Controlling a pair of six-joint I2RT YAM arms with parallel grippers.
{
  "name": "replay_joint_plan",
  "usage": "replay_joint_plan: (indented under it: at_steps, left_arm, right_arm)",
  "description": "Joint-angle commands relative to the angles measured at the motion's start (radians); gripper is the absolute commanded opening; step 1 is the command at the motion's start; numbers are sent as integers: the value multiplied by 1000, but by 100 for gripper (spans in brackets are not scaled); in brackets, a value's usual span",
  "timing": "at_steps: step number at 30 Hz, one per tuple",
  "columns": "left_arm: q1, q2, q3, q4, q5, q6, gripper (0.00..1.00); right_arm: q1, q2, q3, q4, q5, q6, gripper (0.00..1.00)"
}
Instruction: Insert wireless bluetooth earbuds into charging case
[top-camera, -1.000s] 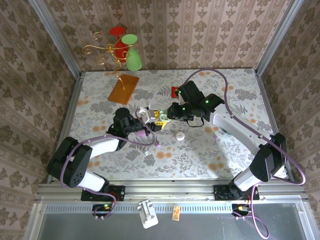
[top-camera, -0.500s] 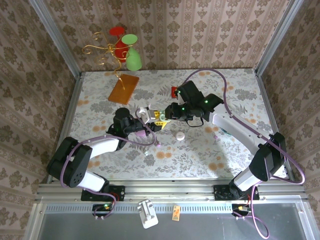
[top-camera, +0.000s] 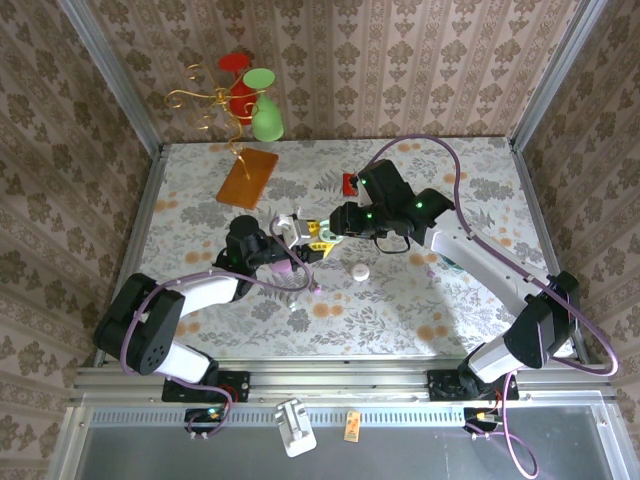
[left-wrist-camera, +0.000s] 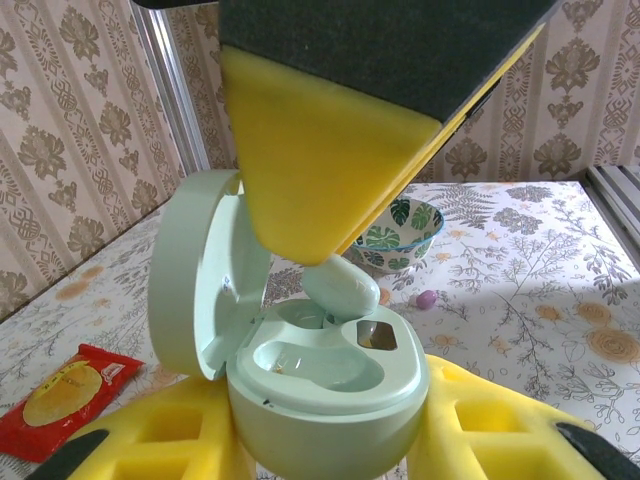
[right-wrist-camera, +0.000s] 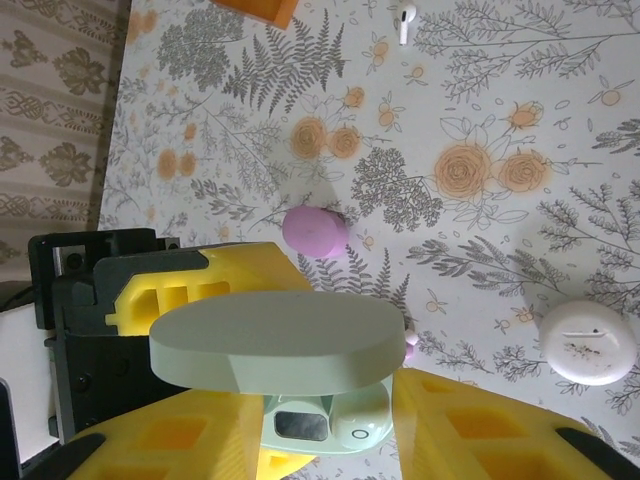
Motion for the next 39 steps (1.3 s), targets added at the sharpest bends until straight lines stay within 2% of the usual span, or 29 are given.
replay_joint_plan:
  at_steps: [1, 7, 13, 20, 24, 25, 27, 30, 34, 39]
  left_arm:
    - [3, 1, 17, 19, 23, -19, 28]
    - [2, 15, 14, 25, 21, -22, 28]
    - [12, 7, 6, 38, 17, -26, 28]
    - [62, -13, -33, 48, 8, -28, 28]
    - [85, -50, -65, 38, 5, -27, 28]
    - [114, -62, -74, 30, 6, -25, 28]
    - [132, -94, -92, 9, -1, -17, 28]
    - [160, -138, -120, -9, -21, -13, 28]
    - [209, -179, -142, -25, -44, -43, 28]
    - [263, -209, -147, -51, -84, -68, 27]
  right_arm:
    - [-3, 8, -2, 24, -38, 0, 39]
    - [-3, 20, 6, 16, -49, 11, 37]
    - [-3, -5, -2, 4, -13, -1, 41]
    - [-16, -168, -157, 109, 38, -46, 55]
    - [-34, -258, -259, 165, 129, -55, 63]
    - [-42, -279, -286, 175, 148, -63, 65]
    - [-59, -312, -334, 193, 163, -67, 72]
    - [-84, -332, -406, 258, 122, -51, 74]
    - [-85, -269, -413, 271, 28, -43, 71]
    - [-24, -148, -407, 305, -46, -57, 69]
